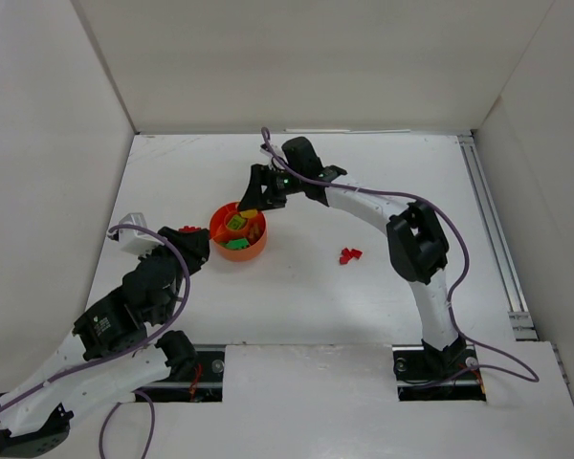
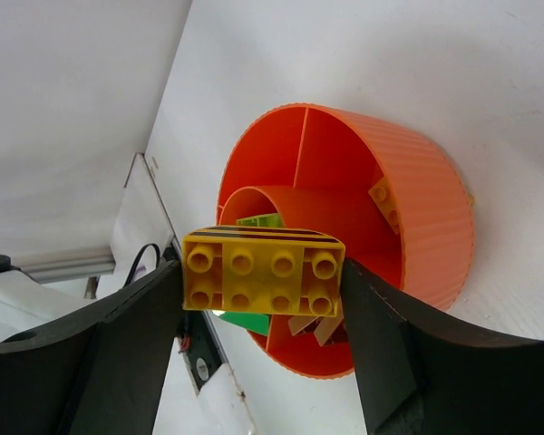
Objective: Sort the legos into containers by color
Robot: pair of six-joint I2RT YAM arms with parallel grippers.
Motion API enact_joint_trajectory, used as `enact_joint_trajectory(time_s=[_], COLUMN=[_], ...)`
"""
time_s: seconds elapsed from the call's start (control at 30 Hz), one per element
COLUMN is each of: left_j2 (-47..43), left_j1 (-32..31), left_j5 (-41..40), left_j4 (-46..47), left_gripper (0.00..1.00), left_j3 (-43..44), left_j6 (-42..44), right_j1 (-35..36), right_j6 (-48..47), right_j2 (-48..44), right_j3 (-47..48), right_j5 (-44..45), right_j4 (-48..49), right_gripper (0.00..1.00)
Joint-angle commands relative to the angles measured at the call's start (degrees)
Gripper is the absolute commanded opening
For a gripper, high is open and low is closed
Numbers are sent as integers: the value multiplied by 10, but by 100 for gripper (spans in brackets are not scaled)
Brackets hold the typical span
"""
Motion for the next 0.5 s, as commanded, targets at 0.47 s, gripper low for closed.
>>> enact_joint_trajectory(time_s=[0.47], left_j2=[4], left_j1=[-1], left_j5=[9], left_j4=[33], left_gripper=[15], left_j3=[-6], left_j6=[18], right_j1=[0], right_j6=[8], right_j2=[3], right_j3=[-8], right_j5=[-26], right_j4=[24], right_gripper=[82])
